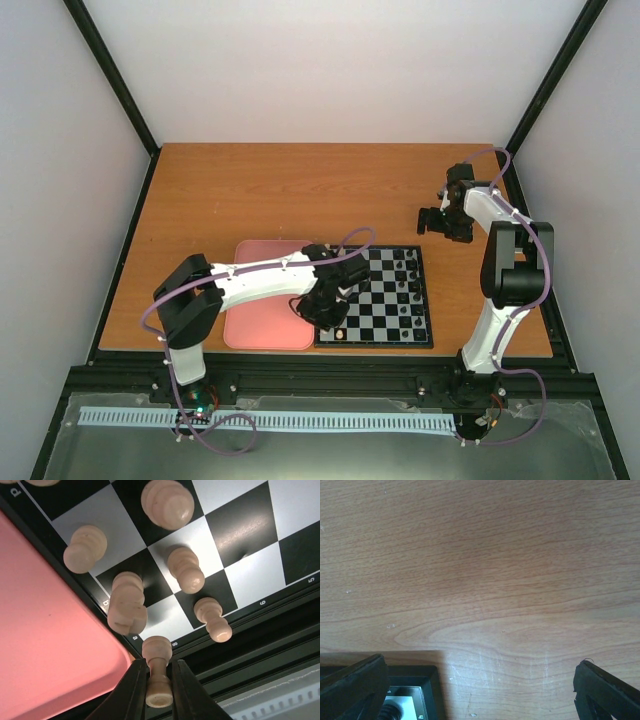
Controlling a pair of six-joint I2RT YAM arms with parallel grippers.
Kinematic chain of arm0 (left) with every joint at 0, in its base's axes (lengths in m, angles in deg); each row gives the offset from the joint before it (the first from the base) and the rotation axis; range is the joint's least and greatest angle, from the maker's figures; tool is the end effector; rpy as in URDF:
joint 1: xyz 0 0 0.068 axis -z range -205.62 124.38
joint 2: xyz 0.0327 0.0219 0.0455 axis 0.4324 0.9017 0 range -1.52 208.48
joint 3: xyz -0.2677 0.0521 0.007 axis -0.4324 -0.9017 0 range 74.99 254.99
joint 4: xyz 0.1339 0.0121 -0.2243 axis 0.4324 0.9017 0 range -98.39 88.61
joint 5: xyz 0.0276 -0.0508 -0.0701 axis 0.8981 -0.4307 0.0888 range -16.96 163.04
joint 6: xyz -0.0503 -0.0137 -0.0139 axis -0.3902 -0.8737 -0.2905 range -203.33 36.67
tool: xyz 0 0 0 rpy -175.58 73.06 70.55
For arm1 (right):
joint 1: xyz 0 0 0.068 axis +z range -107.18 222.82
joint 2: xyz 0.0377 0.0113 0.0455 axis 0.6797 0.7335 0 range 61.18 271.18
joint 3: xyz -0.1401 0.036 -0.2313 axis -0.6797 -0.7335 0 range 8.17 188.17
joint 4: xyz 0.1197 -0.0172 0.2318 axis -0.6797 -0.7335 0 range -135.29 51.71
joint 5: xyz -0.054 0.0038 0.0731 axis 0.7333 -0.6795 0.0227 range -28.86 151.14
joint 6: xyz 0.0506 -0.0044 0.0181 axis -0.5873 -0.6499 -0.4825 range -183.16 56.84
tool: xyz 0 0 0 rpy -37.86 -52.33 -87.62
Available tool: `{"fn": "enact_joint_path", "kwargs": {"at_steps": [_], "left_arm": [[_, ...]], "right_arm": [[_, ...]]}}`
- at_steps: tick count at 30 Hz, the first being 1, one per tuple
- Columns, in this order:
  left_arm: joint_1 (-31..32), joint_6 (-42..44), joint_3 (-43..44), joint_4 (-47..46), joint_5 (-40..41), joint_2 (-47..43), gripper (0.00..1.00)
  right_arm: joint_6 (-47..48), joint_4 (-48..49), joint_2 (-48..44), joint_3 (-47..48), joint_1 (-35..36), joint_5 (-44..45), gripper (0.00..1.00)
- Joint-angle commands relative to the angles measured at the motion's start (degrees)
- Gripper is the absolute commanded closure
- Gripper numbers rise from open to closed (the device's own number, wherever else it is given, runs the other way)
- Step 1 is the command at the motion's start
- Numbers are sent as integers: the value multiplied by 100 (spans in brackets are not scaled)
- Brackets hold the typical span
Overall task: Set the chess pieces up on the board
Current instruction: Place the chess piece on the chessboard.
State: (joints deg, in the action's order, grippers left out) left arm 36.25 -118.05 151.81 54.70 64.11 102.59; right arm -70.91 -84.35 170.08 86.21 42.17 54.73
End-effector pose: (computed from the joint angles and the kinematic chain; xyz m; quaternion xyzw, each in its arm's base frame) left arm 0.1502 -0.2926 0.2013 -0.2338 -0.9692 0.0494 0.0604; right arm 0.3713 -0.0003 0.1825 0.0663 0.9897 0.0625 0.1101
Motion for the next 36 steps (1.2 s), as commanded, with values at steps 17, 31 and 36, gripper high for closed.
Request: {"fn": "enact_joint_path", "kwargs": {"at_steps": [17,31,36], "left_arm": [[93,232,185,-165,21,273,84],[89,350,232,-179,-43,229,73],[89,391,384,10,22,79,68]], "right_arm": [[63,-17,-93,27,29,92,0],[72,-25,-73,36,29,88,0],[80,-25,-95,36,29,90,0]]}}
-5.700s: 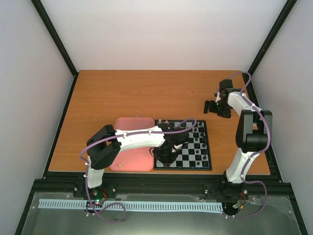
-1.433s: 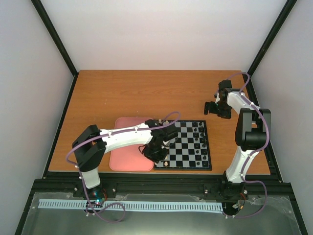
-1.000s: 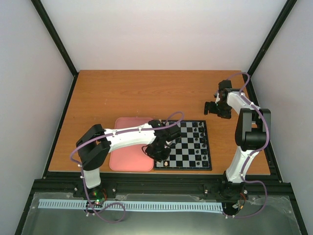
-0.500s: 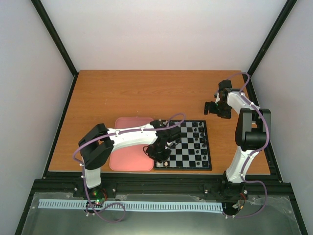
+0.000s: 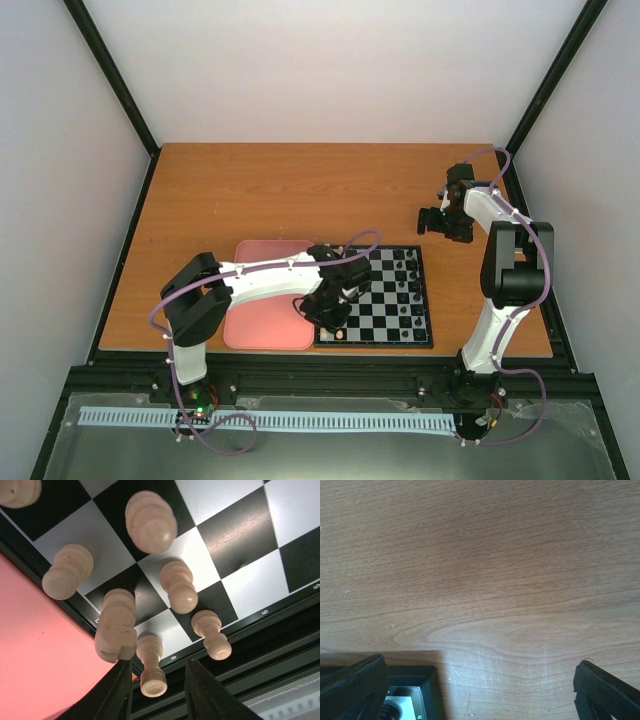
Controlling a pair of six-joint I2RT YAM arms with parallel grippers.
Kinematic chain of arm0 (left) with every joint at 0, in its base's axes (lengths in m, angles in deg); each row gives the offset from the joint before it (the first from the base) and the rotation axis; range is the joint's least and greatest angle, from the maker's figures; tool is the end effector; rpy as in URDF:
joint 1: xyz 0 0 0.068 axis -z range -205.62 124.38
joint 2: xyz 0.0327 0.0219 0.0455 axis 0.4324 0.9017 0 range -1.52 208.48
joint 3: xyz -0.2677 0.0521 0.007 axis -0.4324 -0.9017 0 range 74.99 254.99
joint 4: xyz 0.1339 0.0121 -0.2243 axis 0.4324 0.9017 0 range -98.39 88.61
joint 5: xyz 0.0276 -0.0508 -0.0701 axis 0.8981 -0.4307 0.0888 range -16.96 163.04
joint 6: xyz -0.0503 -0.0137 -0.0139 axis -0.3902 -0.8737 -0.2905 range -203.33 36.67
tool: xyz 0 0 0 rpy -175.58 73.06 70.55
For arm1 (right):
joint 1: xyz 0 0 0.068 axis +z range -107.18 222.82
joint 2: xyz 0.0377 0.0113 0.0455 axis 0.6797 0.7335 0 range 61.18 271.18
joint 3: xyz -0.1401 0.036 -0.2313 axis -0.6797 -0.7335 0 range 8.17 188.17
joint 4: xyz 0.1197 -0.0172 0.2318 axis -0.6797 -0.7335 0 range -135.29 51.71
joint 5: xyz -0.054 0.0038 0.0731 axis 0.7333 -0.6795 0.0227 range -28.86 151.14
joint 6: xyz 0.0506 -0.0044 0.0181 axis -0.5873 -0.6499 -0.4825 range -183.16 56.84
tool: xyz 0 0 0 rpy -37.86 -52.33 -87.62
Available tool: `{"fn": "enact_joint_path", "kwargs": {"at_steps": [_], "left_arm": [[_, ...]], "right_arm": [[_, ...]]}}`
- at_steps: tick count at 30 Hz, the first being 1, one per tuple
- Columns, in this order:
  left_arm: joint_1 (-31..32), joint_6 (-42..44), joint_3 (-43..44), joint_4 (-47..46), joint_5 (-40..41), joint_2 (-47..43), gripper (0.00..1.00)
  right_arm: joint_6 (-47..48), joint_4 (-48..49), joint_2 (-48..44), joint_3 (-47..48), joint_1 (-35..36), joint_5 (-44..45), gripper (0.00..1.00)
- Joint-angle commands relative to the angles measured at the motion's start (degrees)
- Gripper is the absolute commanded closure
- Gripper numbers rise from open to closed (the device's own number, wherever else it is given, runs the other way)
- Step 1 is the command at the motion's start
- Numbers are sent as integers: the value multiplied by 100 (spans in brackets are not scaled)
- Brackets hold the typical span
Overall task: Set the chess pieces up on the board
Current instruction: Place the chess piece on the chessboard, then reset both arms
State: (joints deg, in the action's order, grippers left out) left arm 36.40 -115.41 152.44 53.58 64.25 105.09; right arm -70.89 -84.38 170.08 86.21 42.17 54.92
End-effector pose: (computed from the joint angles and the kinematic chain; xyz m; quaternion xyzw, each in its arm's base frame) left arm 0.1531 -0.2997 0.1903 -0.2568 -0.9634 0.0451 0.0628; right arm 0.3713 -0.0004 0.1825 0.0663 0.9899 0.0608 0.1099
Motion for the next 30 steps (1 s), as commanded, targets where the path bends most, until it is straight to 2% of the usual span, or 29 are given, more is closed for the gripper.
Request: {"fn": "enact_joint_path", "kwargs": {"at_steps": [1,9,10,12,14,18,22,24,27,30], "left_arm": [[74,126,374,168,10,-220,66],[74,102,645,549,83,-723,55],[77,85,681,602,118,-802,50],[80,50,780,765,290,-966,33],[71,-1,911,918,603,-1141,3],[-182,-8,1204,1257,994,-1387,0],[-1093,236,1565,1592,1211,-1694,0],[-1837,420,1610,1602,1287,-1934,0],[-3313,595,1688,1497,1242,-2273,0],[-4354,710,1590,1057,985,-2533,0]], "right_arm": [[78,-23,-100,31,29,61,0],[70,-16,-182,10,29,35,0],[70,-15,-191,5,29,38,0],[61,-16,-218,-6,29,60,0],[52,-10,-259,-31,32,73,0],[16,132,-508,-156,41,57,0],[-41,256,-774,-189,68,16,0],[-74,267,-886,-155,92,41,0],[-104,297,-1037,-153,109,80,0],[-90,317,-1183,-183,113,79,0]]}}
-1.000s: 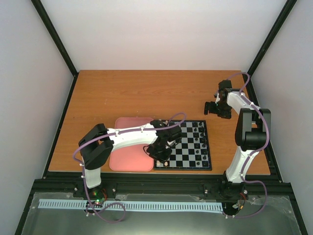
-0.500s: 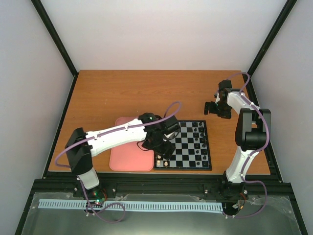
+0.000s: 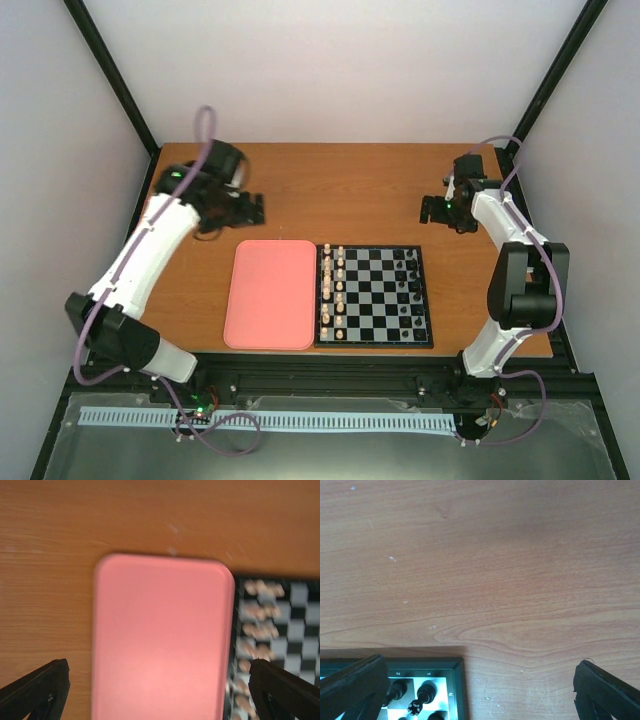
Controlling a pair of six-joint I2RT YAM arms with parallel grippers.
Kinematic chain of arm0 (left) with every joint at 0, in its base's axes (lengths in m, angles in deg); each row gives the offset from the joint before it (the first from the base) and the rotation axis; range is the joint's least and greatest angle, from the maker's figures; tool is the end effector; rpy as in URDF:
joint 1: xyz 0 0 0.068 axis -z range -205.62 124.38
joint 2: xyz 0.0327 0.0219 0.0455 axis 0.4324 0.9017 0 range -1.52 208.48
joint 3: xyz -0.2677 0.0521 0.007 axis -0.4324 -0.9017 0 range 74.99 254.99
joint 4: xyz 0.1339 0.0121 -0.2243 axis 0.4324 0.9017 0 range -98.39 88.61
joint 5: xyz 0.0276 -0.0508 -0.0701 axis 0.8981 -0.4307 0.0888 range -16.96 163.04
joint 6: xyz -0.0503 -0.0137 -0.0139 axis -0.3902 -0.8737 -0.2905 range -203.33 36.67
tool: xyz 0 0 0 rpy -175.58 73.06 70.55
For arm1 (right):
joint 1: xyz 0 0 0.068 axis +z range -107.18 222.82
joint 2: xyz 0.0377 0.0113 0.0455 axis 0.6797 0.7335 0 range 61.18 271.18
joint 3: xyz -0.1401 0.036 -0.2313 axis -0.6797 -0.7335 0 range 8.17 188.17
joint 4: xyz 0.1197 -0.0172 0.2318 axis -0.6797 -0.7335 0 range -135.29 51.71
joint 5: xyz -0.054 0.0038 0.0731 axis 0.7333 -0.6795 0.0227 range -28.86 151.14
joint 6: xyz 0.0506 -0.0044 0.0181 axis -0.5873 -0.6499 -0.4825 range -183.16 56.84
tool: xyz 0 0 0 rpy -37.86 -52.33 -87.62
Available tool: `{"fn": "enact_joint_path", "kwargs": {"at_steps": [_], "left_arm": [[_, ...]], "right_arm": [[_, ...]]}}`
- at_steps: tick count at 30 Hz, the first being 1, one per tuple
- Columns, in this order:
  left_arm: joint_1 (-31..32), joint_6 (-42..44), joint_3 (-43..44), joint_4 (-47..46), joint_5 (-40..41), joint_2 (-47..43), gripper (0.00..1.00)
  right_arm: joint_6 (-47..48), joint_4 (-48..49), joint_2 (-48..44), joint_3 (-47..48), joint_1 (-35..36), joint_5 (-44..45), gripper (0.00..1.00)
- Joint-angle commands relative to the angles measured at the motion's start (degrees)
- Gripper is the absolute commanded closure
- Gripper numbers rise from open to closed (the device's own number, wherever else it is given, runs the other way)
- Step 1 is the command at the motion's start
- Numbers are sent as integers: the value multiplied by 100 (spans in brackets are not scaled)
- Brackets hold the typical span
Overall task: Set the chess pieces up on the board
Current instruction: Reset both arms
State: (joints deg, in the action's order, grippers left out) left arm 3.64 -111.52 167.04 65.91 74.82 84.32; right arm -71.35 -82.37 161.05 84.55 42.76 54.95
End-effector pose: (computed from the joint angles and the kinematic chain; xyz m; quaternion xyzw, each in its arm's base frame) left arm 0.2438 -0.1353 0.3612 0.0062 0.9816 -0.0780 0.1739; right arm 0.3556 0.0034 0.2298 0.0600 0.9777 0.0666 0.1900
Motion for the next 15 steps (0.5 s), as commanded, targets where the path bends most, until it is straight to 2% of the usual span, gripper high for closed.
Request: {"fn": "enact_joint_path", "kwargs": {"at_steps": [1,6,15], "left_arm": [[-1389,346,-3,-339,-181,-534,0],[-2781,373,-559,-859,-1075,-524,0],[-2856,676,-354,-950,-988,-54,0]], "right_arm": [[-39,125,-323,-31,52,115,0],[-42,142,-474,-26,51,244,0],[-118,250,-794,-170,60,450,0]]}}
